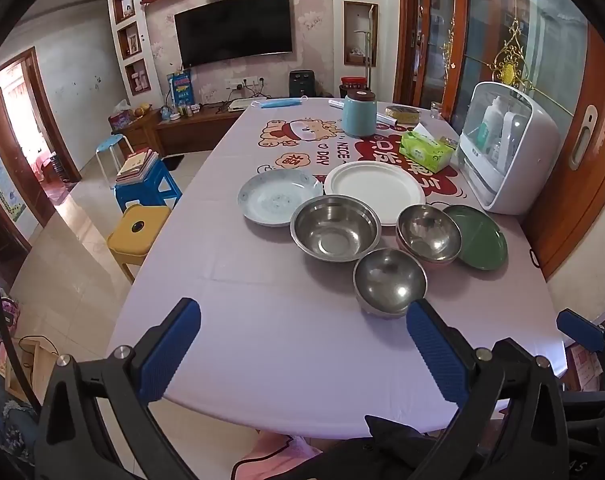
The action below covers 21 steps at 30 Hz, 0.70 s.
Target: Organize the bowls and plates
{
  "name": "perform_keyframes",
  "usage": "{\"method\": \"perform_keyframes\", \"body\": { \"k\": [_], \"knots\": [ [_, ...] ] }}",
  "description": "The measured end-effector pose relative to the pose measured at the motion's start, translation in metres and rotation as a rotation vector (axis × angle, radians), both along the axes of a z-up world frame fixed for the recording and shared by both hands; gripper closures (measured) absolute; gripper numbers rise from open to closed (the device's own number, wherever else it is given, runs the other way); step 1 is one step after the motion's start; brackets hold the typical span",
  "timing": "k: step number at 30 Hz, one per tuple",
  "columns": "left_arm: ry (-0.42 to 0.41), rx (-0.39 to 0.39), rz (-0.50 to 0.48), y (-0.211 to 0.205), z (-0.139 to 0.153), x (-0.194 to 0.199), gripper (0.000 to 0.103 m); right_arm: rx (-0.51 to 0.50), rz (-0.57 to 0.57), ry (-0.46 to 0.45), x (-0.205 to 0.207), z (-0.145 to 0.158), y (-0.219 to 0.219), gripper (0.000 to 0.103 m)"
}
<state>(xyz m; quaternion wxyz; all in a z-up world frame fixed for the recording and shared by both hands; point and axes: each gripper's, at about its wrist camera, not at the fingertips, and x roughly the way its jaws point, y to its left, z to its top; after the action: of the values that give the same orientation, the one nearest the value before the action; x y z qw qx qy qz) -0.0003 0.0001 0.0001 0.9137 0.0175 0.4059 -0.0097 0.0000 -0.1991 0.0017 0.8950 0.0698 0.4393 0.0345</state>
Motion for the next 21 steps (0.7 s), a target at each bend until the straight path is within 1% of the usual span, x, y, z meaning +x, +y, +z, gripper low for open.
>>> {"method": "perform_keyframes", "body": {
  "k": [9, 10, 12, 14, 21],
  "knots": [
    [0.021, -0.009, -0.001, 0.0015, -0.0006, -0.0003, 0.001, -0.005, 0.002, -0.001, 0.0027, -0.0004, 0.0027, 0.003],
    [0.012, 0.002, 0.001, 0.0002, 0.0001, -0.0001, 0.001, -0.006, 0.003, 0.000, 0.0023, -0.0008, 0.0021, 0.003],
    [0.013, 0.002, 0.003, 0.0001, 0.0005, -0.0006, 0.001, -0.007, 0.005, 0.002, 0.0036, 0.0015, 0.0057, 0.003],
    [0.013, 0.000, 0.002, 0.0063, -0.0052, 0.0038, 0.001, -0.007, 0.005, 0.003, 0.0037, 0.0022, 0.0059, 0.003],
    [0.014, -0.003, 0.001, 0.0072, -0.0055, 0.0041, 0.002, -0.008, 0.003, 0.001, 0.0041, -0.0010, 0.0041, 0.003]
  ]
}}
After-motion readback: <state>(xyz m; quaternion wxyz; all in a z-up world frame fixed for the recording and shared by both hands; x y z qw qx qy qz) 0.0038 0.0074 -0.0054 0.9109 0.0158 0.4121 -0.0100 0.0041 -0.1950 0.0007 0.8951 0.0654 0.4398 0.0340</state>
